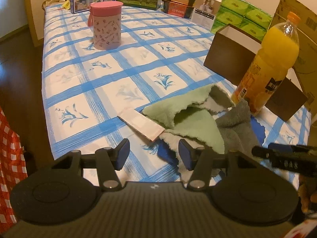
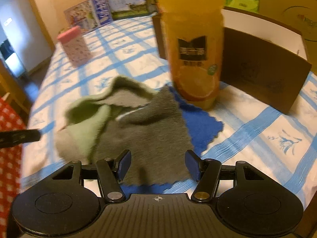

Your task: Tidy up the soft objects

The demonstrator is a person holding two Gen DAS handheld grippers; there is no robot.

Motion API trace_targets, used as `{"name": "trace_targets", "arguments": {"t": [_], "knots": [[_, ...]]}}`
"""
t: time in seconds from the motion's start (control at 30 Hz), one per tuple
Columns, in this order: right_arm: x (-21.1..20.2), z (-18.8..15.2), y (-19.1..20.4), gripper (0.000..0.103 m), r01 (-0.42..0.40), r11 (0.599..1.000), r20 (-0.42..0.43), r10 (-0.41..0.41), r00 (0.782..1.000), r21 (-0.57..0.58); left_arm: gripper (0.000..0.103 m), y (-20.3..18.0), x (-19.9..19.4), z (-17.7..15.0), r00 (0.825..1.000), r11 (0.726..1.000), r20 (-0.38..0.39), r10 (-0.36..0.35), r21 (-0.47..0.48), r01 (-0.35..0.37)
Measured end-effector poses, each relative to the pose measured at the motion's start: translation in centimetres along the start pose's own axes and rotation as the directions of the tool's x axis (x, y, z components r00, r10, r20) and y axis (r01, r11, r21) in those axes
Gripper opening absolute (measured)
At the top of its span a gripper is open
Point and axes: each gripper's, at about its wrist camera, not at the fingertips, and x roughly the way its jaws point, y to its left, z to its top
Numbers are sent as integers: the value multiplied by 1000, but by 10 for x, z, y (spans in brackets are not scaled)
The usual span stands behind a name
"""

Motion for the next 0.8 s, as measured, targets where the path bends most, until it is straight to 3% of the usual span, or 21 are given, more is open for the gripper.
{"name": "trace_targets", "arguments": {"t": [0.27,0.43,0.47,0.5,0.57,0.67,0.8], "knots": [[35,23,-23,60,37,998,76,-41,996,53,51,4,8,-1,1000,1000,-13,21,1,-21],[51,32,-15,60,-36,999,123,37,992,-16,51,4,7,-3,1000,1000,-12,27,10,-27],[50,31,-13,45,-62,997,133,67,989,-37,51,4,6,-3,1000,1000,-11,29,11,-29],[49,30,-10,2,-82,994,139,91,986,-65,50,5,5,-4,999,999,-10,30,11,-30],[42,27,-5,0,-82,990,131,97,987,-115,50,6,4,-4,999,999,-8,32,8,-32],[11,24,-12,0,-127,988,199,142,970,-87,49,7,0,-5,1000,1000,-1,30,2,-30],[-58,24,-22,0,-169,983,350,184,918,-74,49,8,-4,-8,1000,1000,4,26,-4,-26]]}}
